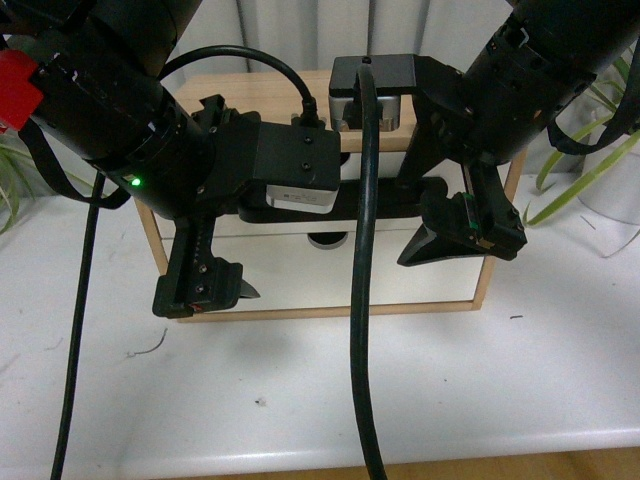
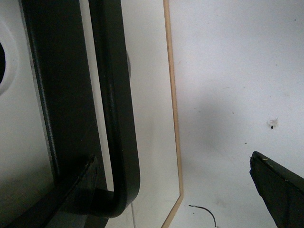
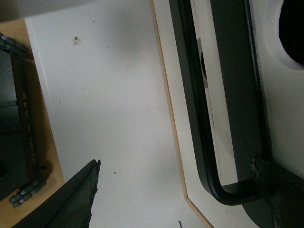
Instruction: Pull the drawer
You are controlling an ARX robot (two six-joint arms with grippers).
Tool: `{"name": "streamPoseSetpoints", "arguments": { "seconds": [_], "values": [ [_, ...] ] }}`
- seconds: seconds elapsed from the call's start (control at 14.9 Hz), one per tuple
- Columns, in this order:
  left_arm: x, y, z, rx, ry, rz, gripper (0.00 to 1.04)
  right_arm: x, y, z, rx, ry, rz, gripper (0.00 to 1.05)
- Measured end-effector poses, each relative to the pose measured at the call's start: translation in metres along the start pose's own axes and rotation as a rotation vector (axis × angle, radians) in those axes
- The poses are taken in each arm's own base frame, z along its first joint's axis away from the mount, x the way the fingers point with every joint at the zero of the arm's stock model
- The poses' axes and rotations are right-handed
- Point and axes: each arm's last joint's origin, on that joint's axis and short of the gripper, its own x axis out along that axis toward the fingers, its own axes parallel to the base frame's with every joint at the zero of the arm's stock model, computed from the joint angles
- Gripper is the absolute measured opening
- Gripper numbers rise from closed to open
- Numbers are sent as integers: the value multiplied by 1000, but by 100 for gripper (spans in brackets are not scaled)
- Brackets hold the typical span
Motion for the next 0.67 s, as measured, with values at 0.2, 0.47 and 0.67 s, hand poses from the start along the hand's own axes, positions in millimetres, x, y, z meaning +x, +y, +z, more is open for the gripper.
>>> {"name": "streamPoseSetpoints", "arguments": {
  "seconds": [0.2, 0.47, 0.67],
  "values": [
    [2, -1, -1, 36, 5, -2, 98, 1, 3, -2, -38, 48, -8, 98],
    [4, -3, 1, 48, 7, -7, 98, 4, 9, -5, -40, 46, 33, 98],
    [4, -3, 0, 30, -7, -12, 98, 2, 12, -4, -15, 7, 95, 98]
  ]
}}
